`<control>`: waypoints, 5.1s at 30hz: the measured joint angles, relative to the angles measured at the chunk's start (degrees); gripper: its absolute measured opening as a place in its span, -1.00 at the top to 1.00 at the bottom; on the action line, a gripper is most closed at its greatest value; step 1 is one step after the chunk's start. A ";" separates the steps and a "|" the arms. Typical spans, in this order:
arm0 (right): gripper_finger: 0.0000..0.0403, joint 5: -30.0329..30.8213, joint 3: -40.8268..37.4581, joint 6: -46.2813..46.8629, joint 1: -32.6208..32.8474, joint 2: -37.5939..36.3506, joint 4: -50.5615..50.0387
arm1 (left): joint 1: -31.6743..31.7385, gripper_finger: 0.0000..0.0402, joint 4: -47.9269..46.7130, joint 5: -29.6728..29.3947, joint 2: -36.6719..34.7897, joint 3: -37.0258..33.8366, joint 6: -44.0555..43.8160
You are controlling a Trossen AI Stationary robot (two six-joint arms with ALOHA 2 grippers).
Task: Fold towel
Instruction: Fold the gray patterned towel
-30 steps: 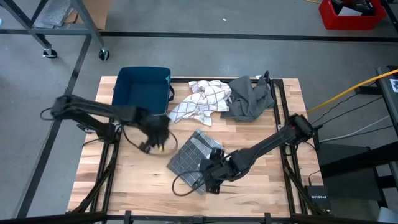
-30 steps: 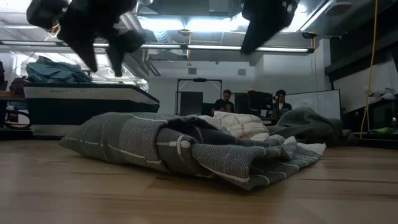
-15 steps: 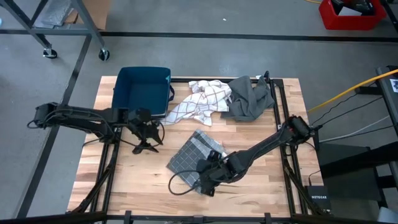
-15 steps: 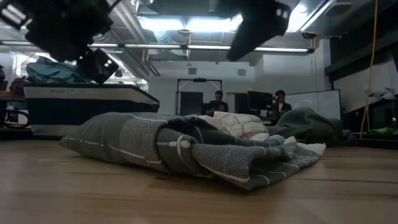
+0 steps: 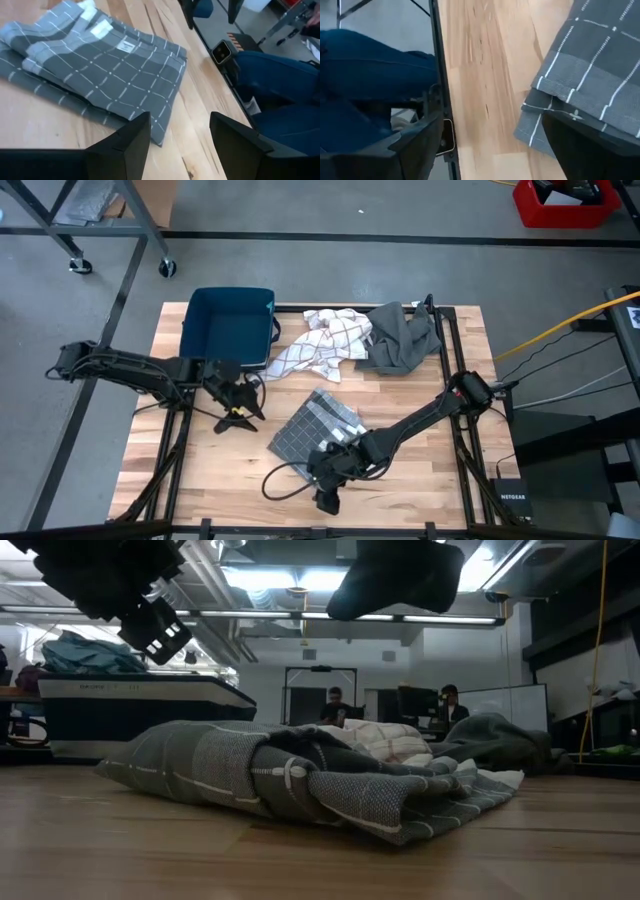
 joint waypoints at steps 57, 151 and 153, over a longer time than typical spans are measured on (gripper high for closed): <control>-0.71 16.73 0.04 -32.70 4.07 9.70 -9.88 | -10.83 0.02 25.95 -18.80 34.32 0.02 73.43; 0.93 9.54 0.11 21.53 7.33 4.74 16.10 | -12.79 1.00 24.26 34.92 30.03 0.23 -57.26; 0.93 10.63 0.11 23.00 7.43 4.74 16.12 | -12.79 1.00 24.13 34.90 30.03 0.22 -57.33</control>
